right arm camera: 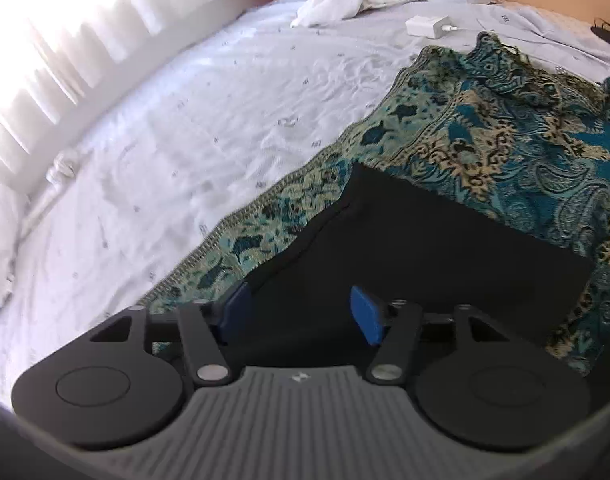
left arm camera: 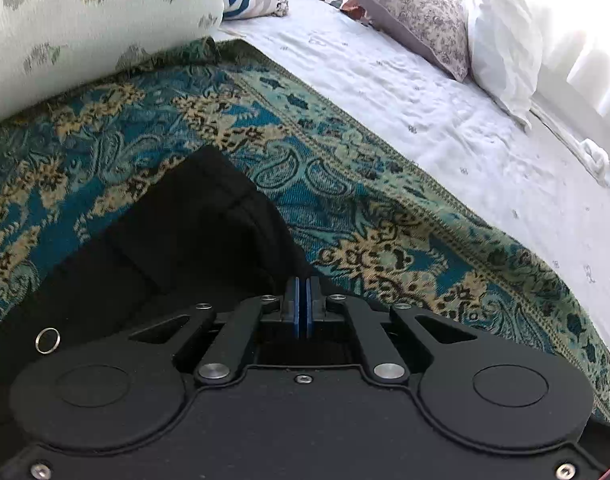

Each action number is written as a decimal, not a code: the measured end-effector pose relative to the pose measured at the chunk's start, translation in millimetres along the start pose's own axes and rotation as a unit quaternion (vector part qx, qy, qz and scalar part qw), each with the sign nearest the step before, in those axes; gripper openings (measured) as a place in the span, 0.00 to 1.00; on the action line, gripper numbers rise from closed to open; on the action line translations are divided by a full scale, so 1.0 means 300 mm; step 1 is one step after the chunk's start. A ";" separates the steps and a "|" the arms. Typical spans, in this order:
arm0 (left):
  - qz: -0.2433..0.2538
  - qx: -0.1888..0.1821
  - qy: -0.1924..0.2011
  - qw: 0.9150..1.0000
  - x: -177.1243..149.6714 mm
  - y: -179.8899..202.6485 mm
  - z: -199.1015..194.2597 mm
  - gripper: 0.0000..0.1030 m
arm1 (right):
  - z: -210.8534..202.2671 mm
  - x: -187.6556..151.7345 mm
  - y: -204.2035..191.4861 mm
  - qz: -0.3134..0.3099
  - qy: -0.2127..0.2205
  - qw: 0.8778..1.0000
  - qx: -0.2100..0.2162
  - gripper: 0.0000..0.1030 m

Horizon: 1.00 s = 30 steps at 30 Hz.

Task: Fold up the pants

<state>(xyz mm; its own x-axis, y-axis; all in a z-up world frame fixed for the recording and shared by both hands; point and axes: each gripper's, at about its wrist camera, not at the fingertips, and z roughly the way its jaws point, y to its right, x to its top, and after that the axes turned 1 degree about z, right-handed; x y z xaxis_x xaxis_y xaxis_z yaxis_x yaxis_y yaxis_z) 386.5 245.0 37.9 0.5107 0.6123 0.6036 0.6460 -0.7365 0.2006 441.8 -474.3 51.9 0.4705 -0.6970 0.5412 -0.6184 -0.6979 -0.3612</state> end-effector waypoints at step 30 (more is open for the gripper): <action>0.012 -0.063 0.020 0.998 -0.022 -0.083 -0.002 0.04 | -0.021 -0.080 -0.058 -0.036 0.030 0.998 -0.049 0.04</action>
<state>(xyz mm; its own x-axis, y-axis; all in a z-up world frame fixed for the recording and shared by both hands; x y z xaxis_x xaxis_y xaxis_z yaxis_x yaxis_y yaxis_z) 366.8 259.0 29.3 0.5006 0.5846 0.6385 0.5564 -0.7823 0.2802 437.1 -444.4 50.0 0.4792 -0.6321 0.6089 -0.6447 -0.7243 -0.2445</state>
